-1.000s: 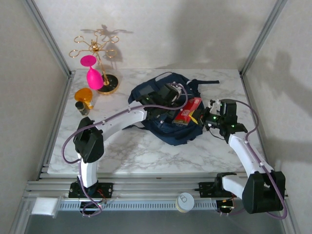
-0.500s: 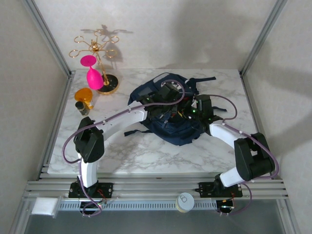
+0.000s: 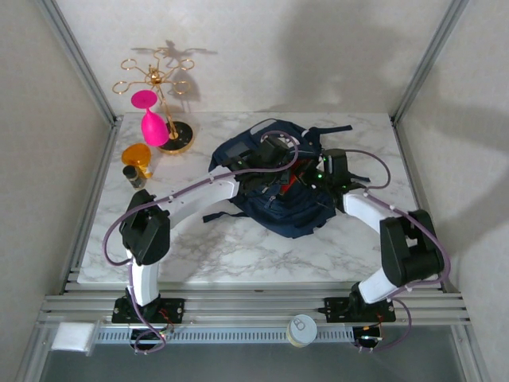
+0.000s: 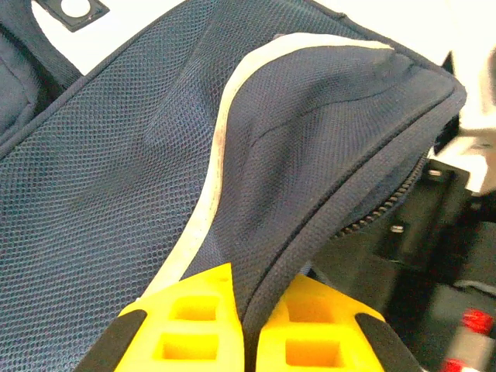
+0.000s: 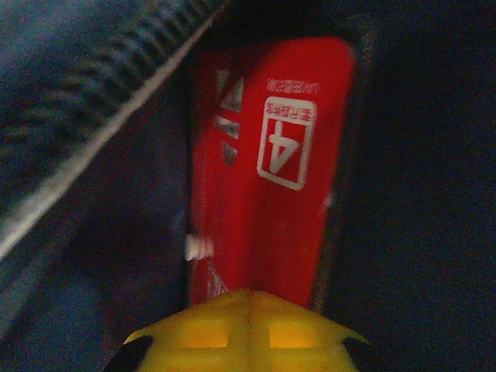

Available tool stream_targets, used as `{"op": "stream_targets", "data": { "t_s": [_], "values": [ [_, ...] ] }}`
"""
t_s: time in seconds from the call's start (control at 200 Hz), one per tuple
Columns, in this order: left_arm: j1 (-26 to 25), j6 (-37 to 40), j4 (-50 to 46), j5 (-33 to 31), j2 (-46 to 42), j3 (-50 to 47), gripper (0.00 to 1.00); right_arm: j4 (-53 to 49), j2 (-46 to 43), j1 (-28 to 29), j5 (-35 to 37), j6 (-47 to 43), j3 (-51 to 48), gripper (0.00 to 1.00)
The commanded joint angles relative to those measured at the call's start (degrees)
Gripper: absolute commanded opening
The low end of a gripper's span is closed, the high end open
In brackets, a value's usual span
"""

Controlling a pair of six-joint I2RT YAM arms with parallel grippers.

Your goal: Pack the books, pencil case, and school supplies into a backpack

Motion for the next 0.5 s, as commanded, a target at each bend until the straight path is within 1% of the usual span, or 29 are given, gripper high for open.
{"op": "stream_targets", "data": {
  "t_s": [0.0, 0.085, 0.16, 0.195, 0.23, 0.25, 0.27, 0.325, 0.37, 0.415, 0.496],
  "values": [
    [1.02, -2.41, 6.74, 0.33, -3.33, -0.12, 0.00, -0.60, 1.55, 1.34, -1.51, -0.75, 2.45, 0.00],
    [0.93, -3.14, 7.38, 1.21, -2.88, -0.29, 0.00, -1.60, -1.39, 0.18, -2.44, -2.57, 1.89, 0.01],
    [1.02, -3.60, 8.35, 1.23, -3.05, -0.93, 0.00, -5.34, -5.66, -1.85, -2.62, -6.34, 1.61, 0.03],
    [0.94, -3.77, 9.00, 2.16, -3.16, -1.18, 0.10, -8.11, -7.32, -3.24, -3.15, -8.26, 1.83, 0.04],
    [1.00, -3.66, 10.27, 4.54, -3.14, -1.52, 0.28, -11.28, -8.84, -4.93, -3.12, -9.68, 2.07, 0.07],
    [1.09, -3.42, 10.82, 6.53, -3.10, -1.61, 0.35, -13.32, -9.81, -5.85, -3.22, -10.48, 1.95, 0.08],
    [1.25, -3.20, 11.09, 8.27, -3.18, -1.67, 0.40, -14.85, -10.81, -7.12, -3.37, -11.38, 1.76, 0.10],
    [1.83, -2.98, 11.80, 11.90, -4.58, -2.78, 0.49, -19.14, -13.25, -9.92, -3.52, -14.06, 1.31, 0.14],
    [2.60, -3.71, 14.69, 14.70, -7.82, -6.58, 0.55, -24.23, -15.18, -11.21, -1.84, -16.82, 1.90, 0.17],
    [3.35, -5.07, 18.47, 15.85, -12.29, -11.69, 0.59, -29.78, -16.97, -11.11, 1.26, -19.12, 2.65, 0.19],
    [5.42, -6.30, 22.43, 15.56, -19.78, -20.55, 0.67, -34.62, -20.04, -8.85, 3.54, -21.64, 2.10, 0.25]
  ]
}}
